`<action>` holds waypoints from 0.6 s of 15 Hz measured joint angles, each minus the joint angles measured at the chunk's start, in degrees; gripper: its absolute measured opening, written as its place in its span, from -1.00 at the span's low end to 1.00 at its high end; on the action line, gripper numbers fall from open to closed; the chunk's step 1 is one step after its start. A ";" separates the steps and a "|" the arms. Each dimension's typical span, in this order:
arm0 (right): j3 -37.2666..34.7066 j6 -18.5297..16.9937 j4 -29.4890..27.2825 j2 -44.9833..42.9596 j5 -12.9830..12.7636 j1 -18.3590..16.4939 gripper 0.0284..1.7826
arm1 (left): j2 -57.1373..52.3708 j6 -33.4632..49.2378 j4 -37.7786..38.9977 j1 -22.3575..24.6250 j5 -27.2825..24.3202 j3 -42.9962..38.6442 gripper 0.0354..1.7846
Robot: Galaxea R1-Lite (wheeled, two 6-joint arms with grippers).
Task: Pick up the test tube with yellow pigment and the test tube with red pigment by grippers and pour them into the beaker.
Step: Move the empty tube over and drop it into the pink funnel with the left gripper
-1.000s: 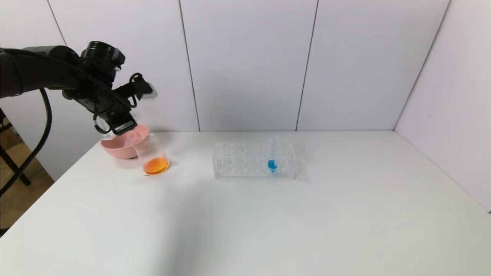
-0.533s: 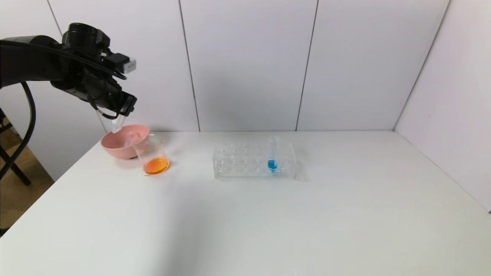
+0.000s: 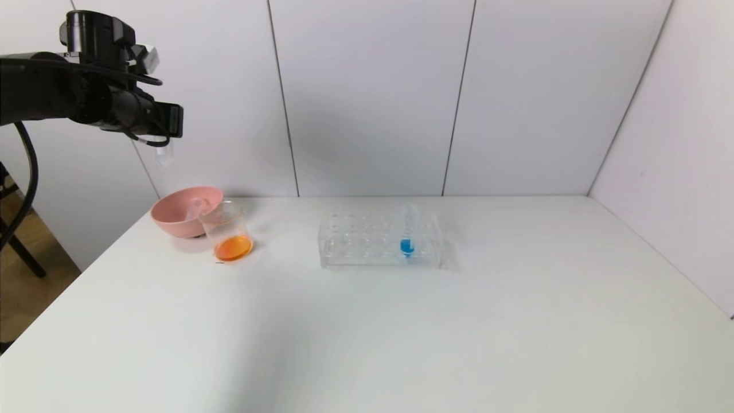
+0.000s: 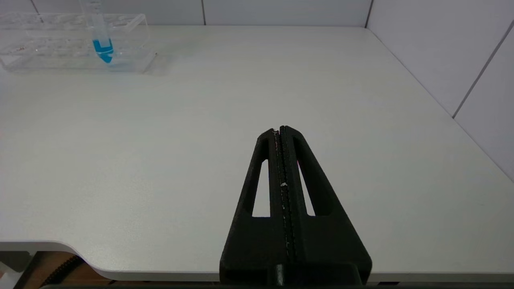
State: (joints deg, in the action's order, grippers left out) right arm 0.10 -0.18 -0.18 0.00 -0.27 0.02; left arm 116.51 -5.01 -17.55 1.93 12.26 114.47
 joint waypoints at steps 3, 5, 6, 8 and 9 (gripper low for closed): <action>0.00 0.02 0.00 0.00 0.00 -0.02 -0.91 | 3.45 -0.30 11.85 0.16 8.40 -0.20 -0.53; 0.00 0.00 0.00 0.00 0.00 -0.02 -0.91 | 5.79 -0.26 18.07 0.20 10.58 -0.55 -0.53; 0.00 0.00 0.00 0.00 0.00 -0.02 -0.91 | 6.68 -0.16 18.57 0.22 10.69 -0.66 -0.53; 0.00 0.00 0.00 0.00 0.00 0.00 -0.91 | 7.91 -0.11 18.90 0.50 10.74 -0.85 -0.53; 0.00 0.02 0.02 0.00 0.00 -0.02 -0.91 | 8.30 -0.02 19.31 0.61 10.74 -1.07 -0.53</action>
State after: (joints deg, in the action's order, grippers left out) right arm 0.10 -0.16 -0.16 0.00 -0.27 0.00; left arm 124.81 -5.03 1.76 2.54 23.00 113.40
